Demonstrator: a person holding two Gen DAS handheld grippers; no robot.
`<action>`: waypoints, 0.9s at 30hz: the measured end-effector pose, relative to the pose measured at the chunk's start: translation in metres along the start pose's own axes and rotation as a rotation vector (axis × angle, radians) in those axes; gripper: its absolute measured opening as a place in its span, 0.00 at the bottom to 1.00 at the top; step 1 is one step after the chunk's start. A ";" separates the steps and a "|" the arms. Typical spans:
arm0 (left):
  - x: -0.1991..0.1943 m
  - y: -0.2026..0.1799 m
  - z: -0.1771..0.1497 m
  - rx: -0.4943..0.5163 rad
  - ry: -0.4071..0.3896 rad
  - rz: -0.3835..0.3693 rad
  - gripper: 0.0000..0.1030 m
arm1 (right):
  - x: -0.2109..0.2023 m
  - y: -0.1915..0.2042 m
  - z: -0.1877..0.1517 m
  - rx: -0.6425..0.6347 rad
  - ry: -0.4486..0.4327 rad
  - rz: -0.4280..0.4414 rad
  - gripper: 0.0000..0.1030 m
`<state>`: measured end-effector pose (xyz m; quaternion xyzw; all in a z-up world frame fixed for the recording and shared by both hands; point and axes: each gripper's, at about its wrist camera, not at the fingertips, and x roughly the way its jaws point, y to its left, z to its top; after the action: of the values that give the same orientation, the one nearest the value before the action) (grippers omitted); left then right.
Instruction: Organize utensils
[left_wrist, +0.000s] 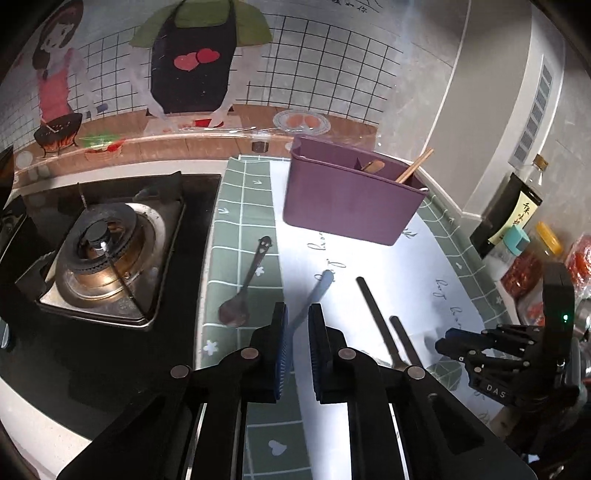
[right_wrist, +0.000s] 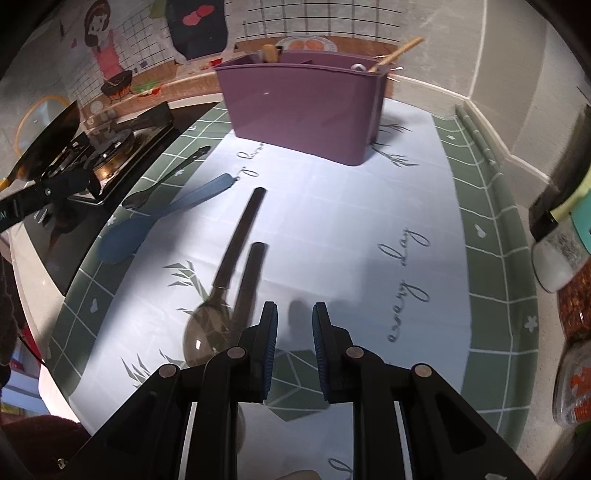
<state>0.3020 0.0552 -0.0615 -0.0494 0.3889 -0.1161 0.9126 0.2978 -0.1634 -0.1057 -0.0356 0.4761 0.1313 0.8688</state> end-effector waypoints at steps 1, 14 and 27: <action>0.000 0.003 -0.001 -0.010 0.001 0.012 0.11 | 0.000 0.001 0.001 -0.006 -0.002 0.003 0.18; 0.067 0.040 0.027 0.023 0.204 -0.009 0.32 | 0.002 0.022 0.012 -0.064 -0.012 0.015 0.18; 0.067 0.054 0.027 -0.052 0.197 -0.004 0.32 | -0.001 0.021 0.017 -0.063 -0.009 0.075 0.18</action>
<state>0.3756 0.0908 -0.0996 -0.0622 0.4796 -0.1118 0.8681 0.3056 -0.1405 -0.0948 -0.0443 0.4687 0.1790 0.8639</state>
